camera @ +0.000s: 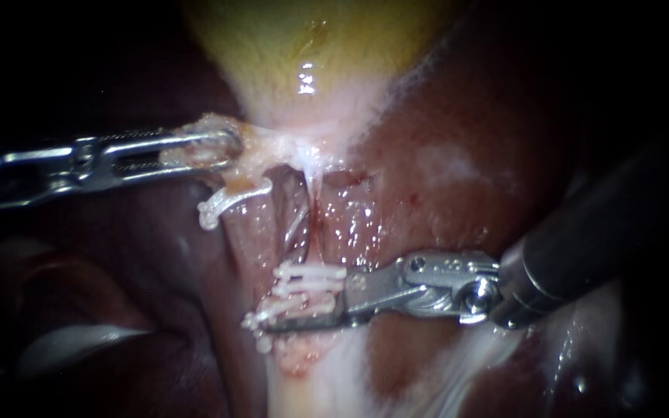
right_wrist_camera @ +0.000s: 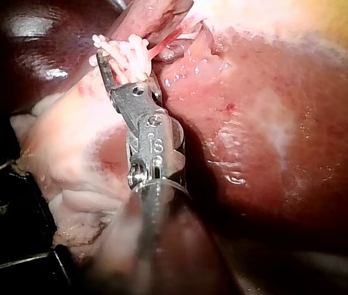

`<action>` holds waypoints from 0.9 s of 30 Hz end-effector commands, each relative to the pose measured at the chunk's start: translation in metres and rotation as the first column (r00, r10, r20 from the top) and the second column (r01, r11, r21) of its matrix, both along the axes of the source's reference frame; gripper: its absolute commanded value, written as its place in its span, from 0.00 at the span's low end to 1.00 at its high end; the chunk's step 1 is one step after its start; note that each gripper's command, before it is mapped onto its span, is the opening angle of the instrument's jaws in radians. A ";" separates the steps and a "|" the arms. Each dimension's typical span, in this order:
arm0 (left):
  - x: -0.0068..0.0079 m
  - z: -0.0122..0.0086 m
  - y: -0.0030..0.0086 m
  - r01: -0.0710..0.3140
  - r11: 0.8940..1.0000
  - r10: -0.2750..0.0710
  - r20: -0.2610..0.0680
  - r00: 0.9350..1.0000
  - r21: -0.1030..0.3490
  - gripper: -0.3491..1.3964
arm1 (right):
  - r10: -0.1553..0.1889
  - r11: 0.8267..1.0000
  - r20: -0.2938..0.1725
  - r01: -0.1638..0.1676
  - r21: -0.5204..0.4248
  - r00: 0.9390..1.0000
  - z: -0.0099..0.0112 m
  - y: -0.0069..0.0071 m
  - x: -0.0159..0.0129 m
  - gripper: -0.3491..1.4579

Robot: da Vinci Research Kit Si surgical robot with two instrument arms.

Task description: Clipping third clip right tube

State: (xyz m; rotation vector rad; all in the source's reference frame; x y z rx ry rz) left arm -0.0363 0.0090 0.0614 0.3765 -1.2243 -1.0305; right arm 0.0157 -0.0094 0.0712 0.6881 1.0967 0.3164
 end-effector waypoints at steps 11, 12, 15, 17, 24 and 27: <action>0.0000 0.0000 0.0000 0.000 1.000 0.000 0.000 1.000 0.000 0.00 | -0.004 0.998 -0.023 0.002 -0.056 1.000 -0.0002 0.0003 -0.0003 0.47; 0.0000 0.0000 0.0000 0.000 1.000 0.000 0.000 1.000 0.000 0.00 | -0.006 0.998 -0.025 0.004 -0.061 1.000 -0.0002 0.0003 -0.0004 0.47; 0.0000 0.0000 0.0000 0.000 1.000 0.000 0.000 1.000 0.000 0.00 | -0.013 0.997 -0.032 0.011 -0.075 0.999 -0.0003 0.0006 -0.0010 0.47; 0.0000 0.0000 0.0000 0.000 1.000 0.000 0.000 1.000 0.000 0.00 | -0.010 0.996 -0.034 0.007 -0.085 0.999 -0.0006 0.0011 -0.0016 0.47; 0.0000 0.0000 0.0000 0.000 1.000 0.000 0.000 1.000 0.000 0.00 | 0.002 0.995 -0.038 -0.006 -0.101 0.999 -0.0020 0.0032 -0.0040 0.47; 0.0001 0.0000 0.0000 0.000 1.000 0.000 0.000 1.000 0.000 0.00 | 0.010 0.995 -0.040 -0.014 -0.103 0.999 -0.0025 0.0039 -0.0049 0.47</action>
